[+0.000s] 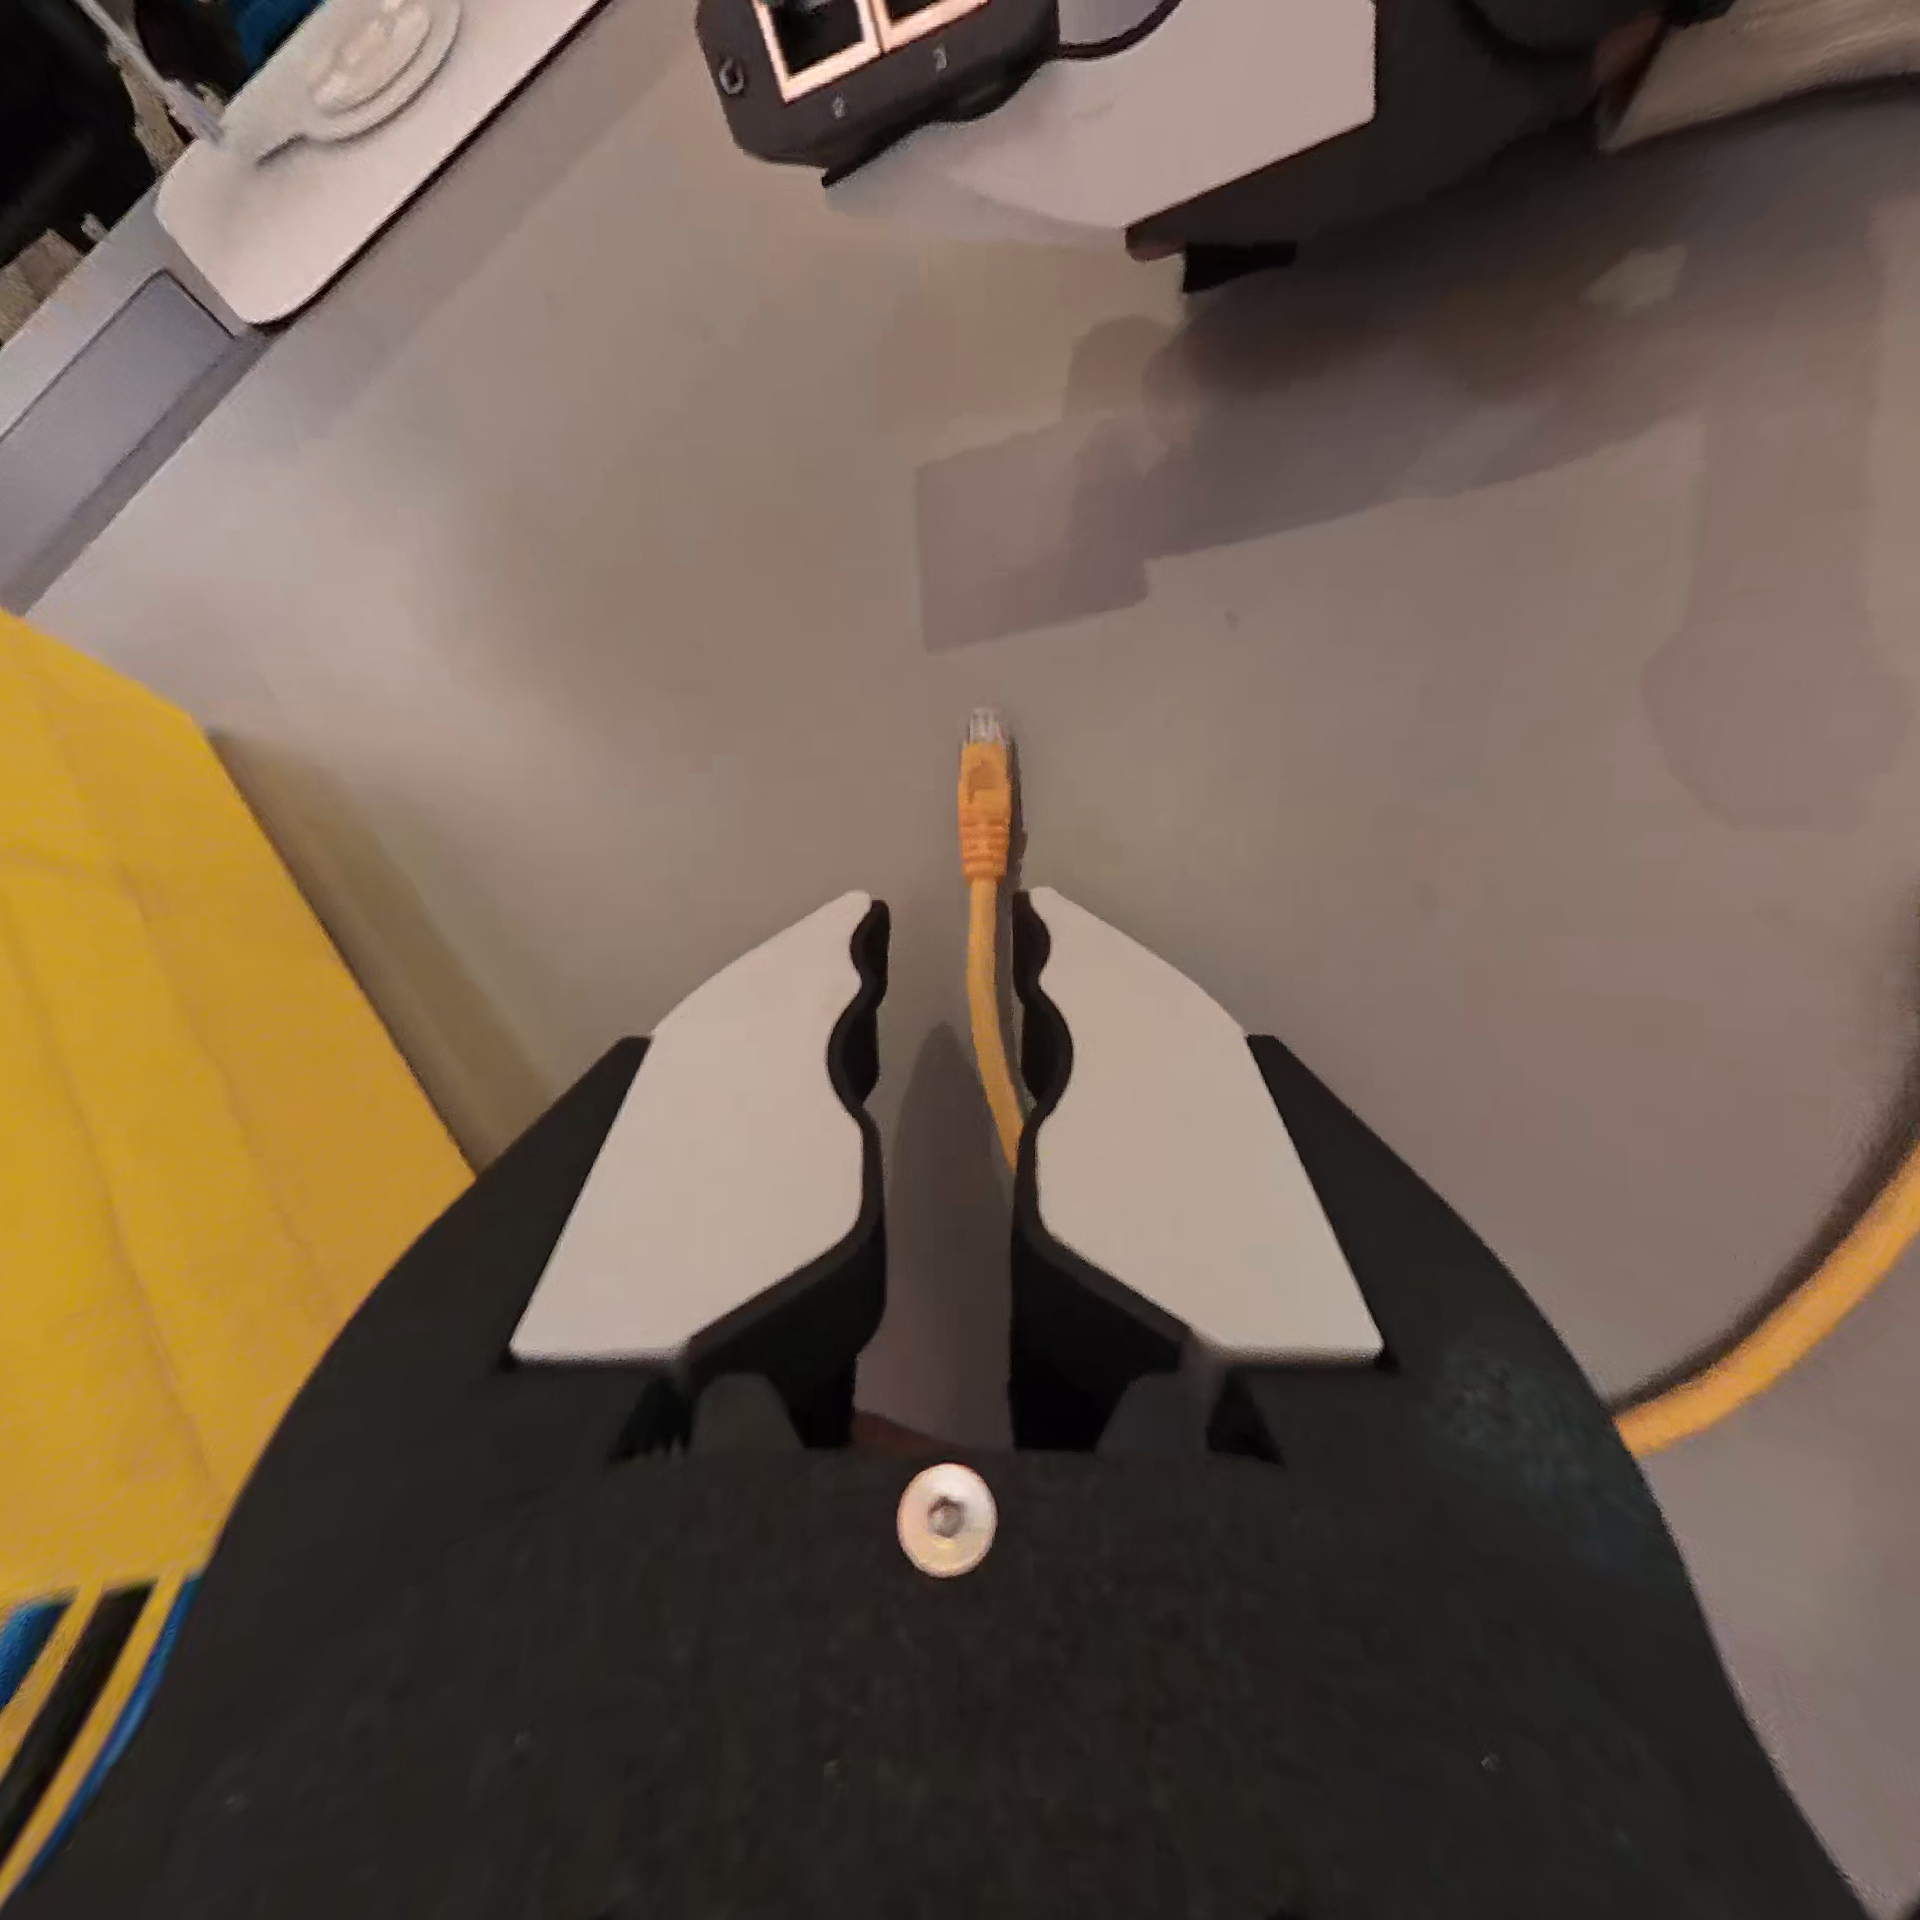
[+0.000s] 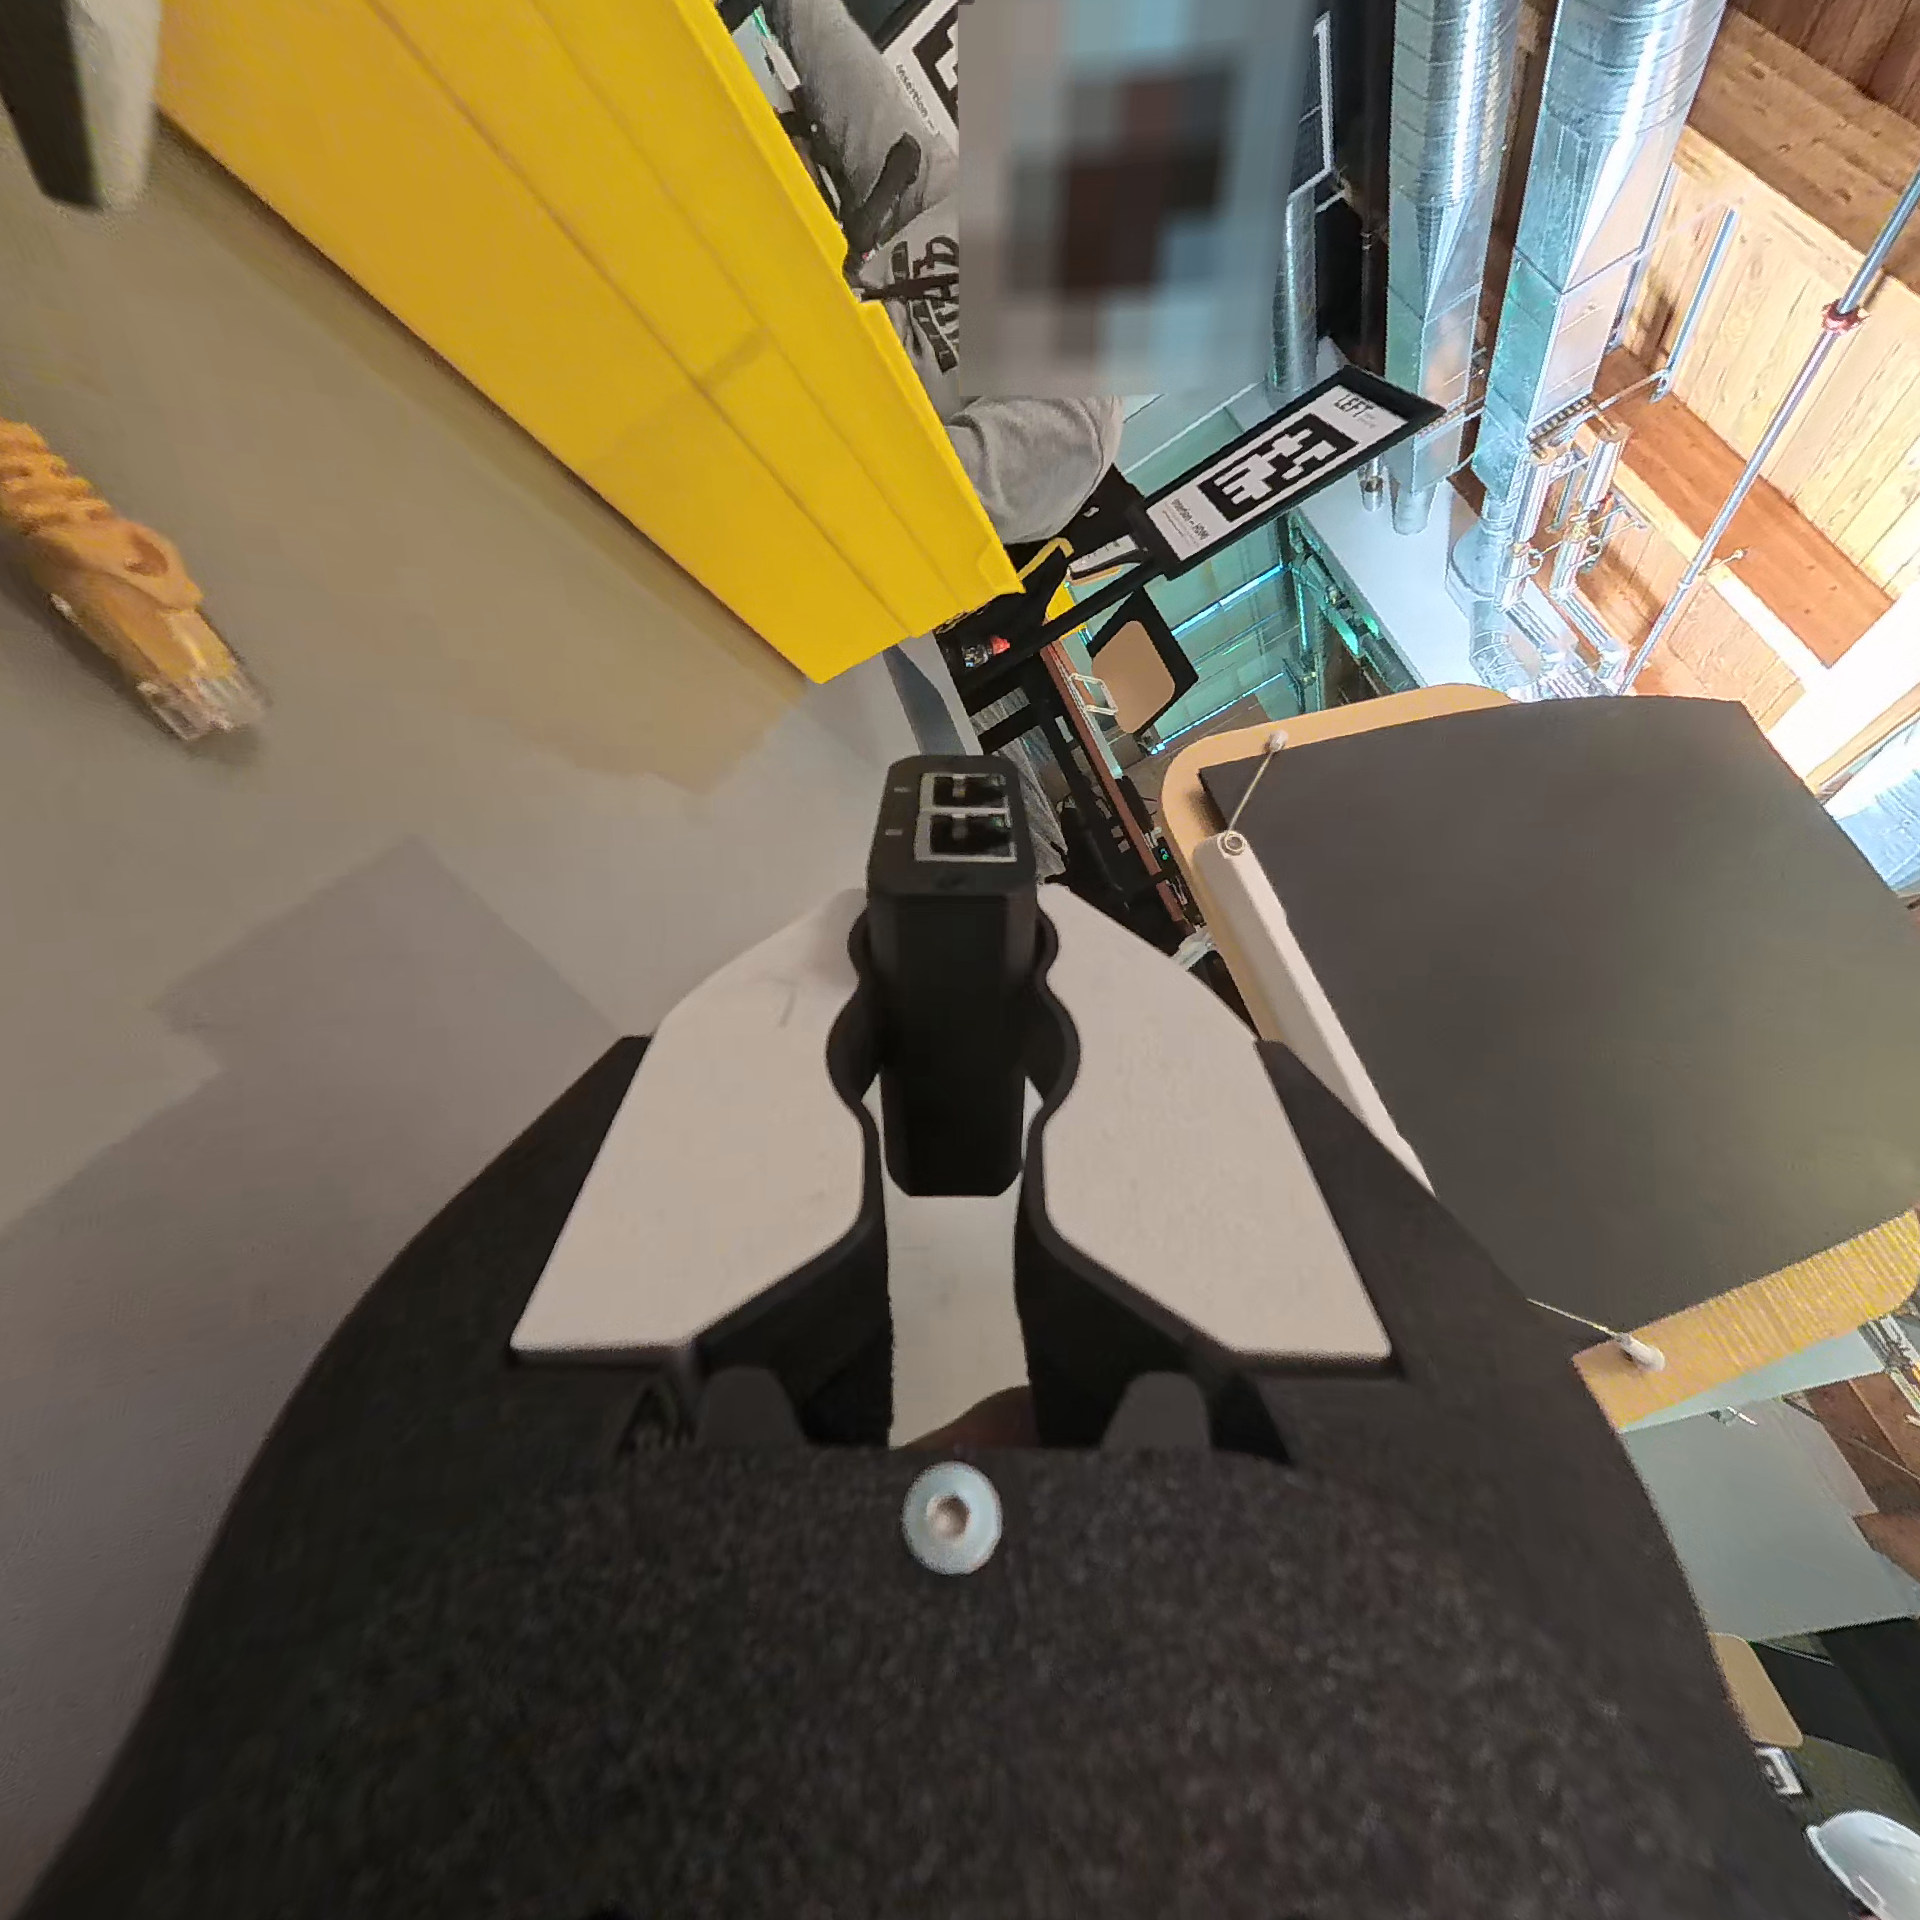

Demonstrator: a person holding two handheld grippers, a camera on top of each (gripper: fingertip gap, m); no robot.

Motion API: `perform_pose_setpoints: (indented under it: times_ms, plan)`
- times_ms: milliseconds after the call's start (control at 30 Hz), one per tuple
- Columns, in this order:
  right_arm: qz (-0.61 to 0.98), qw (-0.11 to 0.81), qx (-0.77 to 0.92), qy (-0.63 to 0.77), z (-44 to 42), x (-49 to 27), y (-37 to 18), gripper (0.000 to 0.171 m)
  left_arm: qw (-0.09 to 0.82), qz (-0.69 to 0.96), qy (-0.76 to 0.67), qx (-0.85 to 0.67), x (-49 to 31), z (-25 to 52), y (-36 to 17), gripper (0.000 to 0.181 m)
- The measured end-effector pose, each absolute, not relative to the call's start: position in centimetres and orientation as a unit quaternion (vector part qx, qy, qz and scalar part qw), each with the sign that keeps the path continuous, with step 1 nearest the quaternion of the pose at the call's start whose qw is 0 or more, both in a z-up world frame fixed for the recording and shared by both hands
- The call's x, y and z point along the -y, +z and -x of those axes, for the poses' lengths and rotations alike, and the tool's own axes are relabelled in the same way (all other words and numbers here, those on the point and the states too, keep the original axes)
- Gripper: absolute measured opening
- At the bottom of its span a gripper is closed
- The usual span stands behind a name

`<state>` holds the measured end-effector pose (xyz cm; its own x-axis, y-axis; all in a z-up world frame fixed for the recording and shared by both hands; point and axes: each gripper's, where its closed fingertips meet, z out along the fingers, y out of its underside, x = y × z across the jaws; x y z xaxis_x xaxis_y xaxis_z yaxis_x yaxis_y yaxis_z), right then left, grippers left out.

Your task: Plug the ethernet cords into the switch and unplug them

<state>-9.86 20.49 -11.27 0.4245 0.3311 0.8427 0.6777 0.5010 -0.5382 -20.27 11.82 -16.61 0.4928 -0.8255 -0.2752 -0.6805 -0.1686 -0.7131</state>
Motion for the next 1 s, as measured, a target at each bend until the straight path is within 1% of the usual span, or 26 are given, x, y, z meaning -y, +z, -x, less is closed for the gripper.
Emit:
perform_pose_setpoints:
  times_ms: [100, 200, 267, 300, 433, 500, 700, 800, 1000]
  plan:
    - [0.484, 0.690, 0.524, -0.125, 9.9, -20.5, -11.4, 0.024, 0.389, 0.763, -0.096, -0.506, -12.3, 19.2, -17.7, 0.027]
    - [0.486, 0.690, 0.523, -0.122, 9.8, -20.5, -11.4, 0.024, 0.366, 0.767, -0.087, -0.520, -12.6, 18.8, -19.1, 0.028]
    - [0.485, 0.690, 0.523, -0.121, 9.9, -20.5, -11.3, 0.024, 0.376, 0.765, -0.089, -0.515, -13.1, 18.5, -19.0, 0.019]
    - [0.486, 0.689, 0.525, -0.118, 10.0, -20.5, -11.4, 0.024, 0.379, 0.764, -0.086, -0.514, -13.4, 18.5, -19.1, 0.010]
    - [0.478, 0.686, 0.534, -0.123, 10.3, -20.4, -11.7, 0.024, 0.370, 0.768, -0.100, -0.512, -13.6, 18.4, -18.8, 0.009]
    - [0.471, 0.685, 0.540, -0.129, 10.5, -20.2, -11.8, 0.024, 0.365, 0.773, -0.121, -0.504, -13.4, 18.2, -17.8, 0.009]
    - [0.458, 0.683, 0.550, -0.147, 10.8, -20.0, -12.0, 0.024, 0.347, 0.777, -0.196, -0.487, -13.4, 15.7, -12.2, 0.009]
    - [0.453, 0.681, 0.552, -0.162, 10.7, -20.0, -12.1, 0.024, 0.327, 0.781, -0.200, -0.494, -14.1, 14.2, -11.2, 0.009]
    - [0.451, 0.681, 0.553, -0.164, 10.7, -20.0, -12.1, 0.024, 0.306, 0.802, -0.184, -0.479, -15.8, 13.5, -10.8, 0.009]
